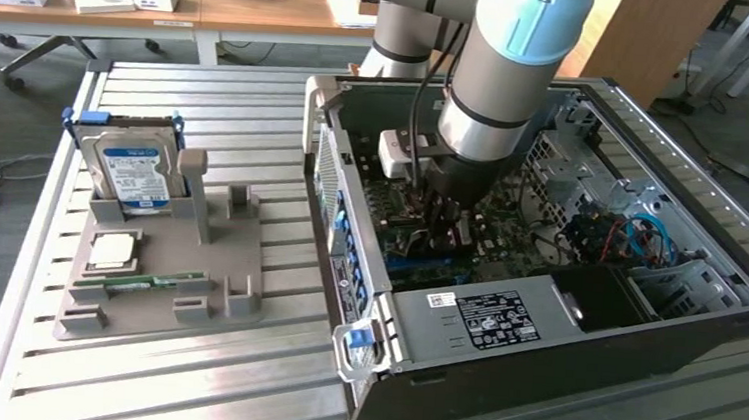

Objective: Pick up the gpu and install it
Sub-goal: 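Insert the gpu into the slot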

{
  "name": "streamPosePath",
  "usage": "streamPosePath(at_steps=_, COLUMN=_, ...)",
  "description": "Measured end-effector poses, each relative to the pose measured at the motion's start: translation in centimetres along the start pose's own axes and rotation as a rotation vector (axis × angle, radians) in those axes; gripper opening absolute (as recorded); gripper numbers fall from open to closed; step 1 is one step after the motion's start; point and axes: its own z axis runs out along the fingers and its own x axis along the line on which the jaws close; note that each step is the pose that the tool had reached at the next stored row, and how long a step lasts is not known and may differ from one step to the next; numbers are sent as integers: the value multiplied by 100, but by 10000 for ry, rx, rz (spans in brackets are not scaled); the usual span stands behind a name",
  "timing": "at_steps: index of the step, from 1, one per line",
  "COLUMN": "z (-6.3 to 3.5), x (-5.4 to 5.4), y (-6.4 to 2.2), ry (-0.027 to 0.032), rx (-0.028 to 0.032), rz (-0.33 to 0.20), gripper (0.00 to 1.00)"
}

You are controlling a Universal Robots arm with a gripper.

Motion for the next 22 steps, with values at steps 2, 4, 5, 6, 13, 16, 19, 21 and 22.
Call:
streamPosePath(at_steps=2, z=0, x=0, y=0, ry=-2, rx=2, rz=0, gripper=26)
streamPosePath(at_steps=4, z=0, x=0, y=0, ry=-2, rx=2, rz=0, gripper=26)
streamPosePath(at_steps=5, z=1, x=0, y=0, ry=0, rx=1, rz=0, gripper=26)
streamPosePath(at_steps=6, z=5, x=1, y=0, ry=3, rx=-1, rz=-1, gripper=26)
streamPosePath(at_steps=13, z=38, x=3, y=0, ry=0, rx=1, rz=-1, gripper=26)
streamPosePath(at_steps=16, z=38, x=3, y=0, ry=-1, rx=1, rz=-1, gripper=26)
streamPosePath(at_steps=19, z=38, x=9, y=1, ry=-3, rx=1, rz=1, gripper=26)
streamPosePath(at_steps=21, z=38, x=15, y=0, ry=-4, rx=1, rz=-1, gripper=26)
streamPosePath(at_steps=22, z=38, x=18, y=0, ry=-4, rx=2, rz=0, gripper=26)
